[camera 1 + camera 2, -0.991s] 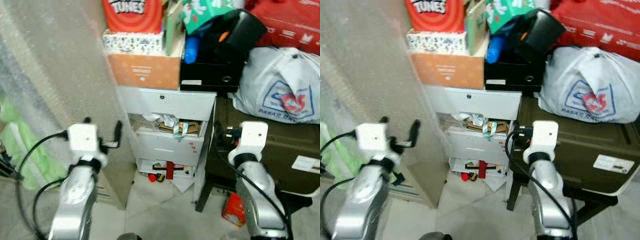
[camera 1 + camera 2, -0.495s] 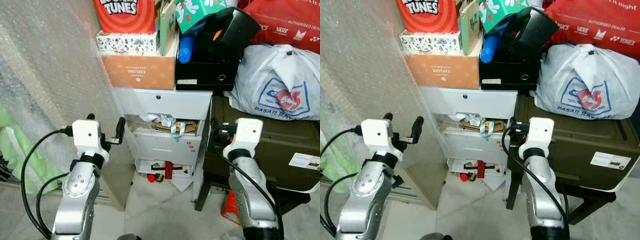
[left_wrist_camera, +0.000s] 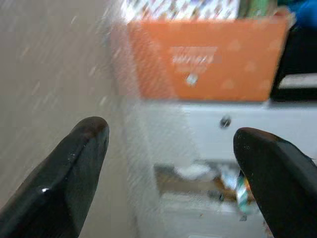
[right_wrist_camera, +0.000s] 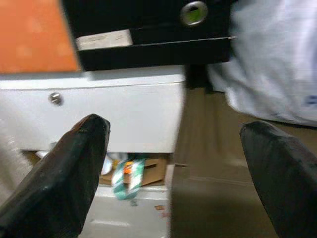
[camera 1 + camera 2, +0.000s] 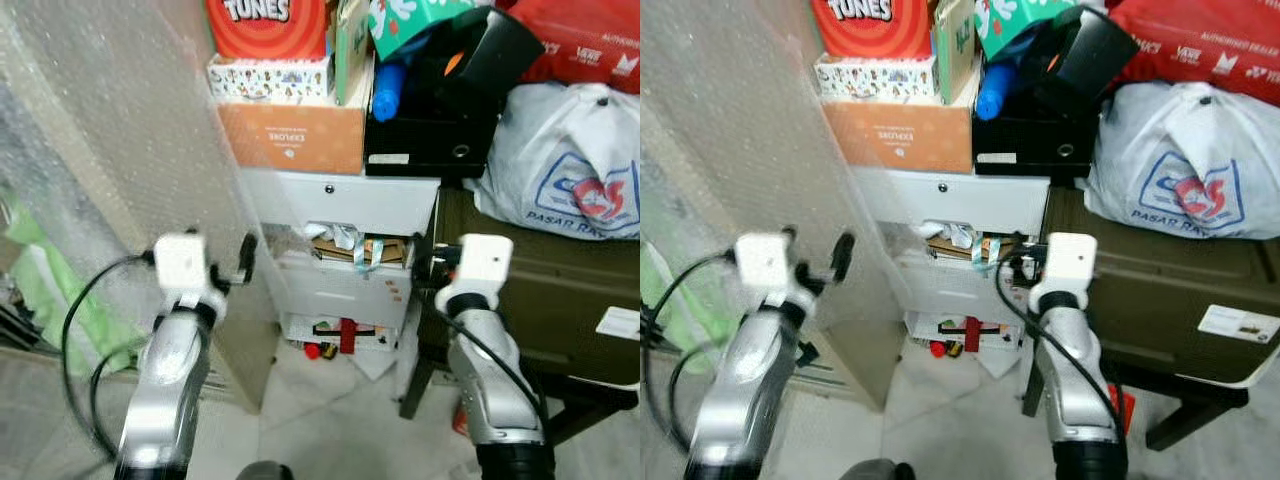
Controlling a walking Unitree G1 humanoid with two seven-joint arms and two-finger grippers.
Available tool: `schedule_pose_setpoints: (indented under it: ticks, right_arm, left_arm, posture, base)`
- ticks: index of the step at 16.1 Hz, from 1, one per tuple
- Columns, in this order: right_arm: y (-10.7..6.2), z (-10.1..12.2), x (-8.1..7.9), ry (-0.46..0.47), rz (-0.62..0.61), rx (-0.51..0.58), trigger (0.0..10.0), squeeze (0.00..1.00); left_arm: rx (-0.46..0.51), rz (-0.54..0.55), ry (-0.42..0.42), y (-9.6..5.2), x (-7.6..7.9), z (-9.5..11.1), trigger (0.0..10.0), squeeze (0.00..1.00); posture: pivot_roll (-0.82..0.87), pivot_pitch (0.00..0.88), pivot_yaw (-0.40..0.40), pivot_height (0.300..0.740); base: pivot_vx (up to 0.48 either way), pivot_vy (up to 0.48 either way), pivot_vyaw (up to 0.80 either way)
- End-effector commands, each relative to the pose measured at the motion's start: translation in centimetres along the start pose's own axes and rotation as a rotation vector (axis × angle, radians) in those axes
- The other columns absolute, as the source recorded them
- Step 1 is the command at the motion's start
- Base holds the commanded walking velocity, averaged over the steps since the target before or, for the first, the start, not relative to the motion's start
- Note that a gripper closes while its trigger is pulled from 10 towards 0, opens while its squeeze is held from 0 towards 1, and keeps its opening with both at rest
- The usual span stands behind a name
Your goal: Clean up the room
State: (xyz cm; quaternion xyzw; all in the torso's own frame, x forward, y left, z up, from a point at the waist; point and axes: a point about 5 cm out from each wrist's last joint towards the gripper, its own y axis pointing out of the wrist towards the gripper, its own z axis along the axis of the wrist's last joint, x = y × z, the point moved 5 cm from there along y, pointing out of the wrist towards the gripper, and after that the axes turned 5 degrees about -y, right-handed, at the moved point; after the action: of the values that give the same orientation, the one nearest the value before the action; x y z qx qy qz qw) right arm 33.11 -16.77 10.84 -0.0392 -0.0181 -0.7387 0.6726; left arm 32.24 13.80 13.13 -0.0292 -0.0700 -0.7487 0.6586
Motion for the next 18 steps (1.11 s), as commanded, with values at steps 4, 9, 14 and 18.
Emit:
schedule_pose_setpoints:
  ticks: [4,9,14,18]
  right_arm:
    - [0.7,0.7,0.0,-0.064,0.002,0.027,10.0,0.0]
    - [0.7,-0.3,-0.1,0.009,-0.012,-0.003,10.0,0.0]
    - [-0.5,0.0,1.2,-0.017,-0.004,-0.008,10.0,0.0]
    - [-2.2,-1.3,2.6,-0.02,-0.014,-0.058,10.0,0.0]
  left_arm:
    - [0.039,-0.02,-0.001,0.8,0.3,0.8,10.0,0.0]
    - [0.017,-0.007,0.009,0.4,-0.2,0.0,10.0,0.0]
    - [-0.019,0.096,-0.001,-3.2,-2.4,-0.9,10.0,0.0]
    - [-0.076,0.128,-0.004,-5.6,-3.4,-2.2,10.0,0.0]
  posture:
    - [-0.12,0.0,0.099,0.74]
    - [-0.09,0.0,0.109,0.74]
    - [-0.01,0.0,0.033,0.74]
    - [-0.02,0.0,0.027,0.74]
  base:
    - [0.0,0.0,0.0]
    - [0.0,0.0,0.0]
    - [0.0,0.0,0.0]
    - [0.0,0.0,0.0]
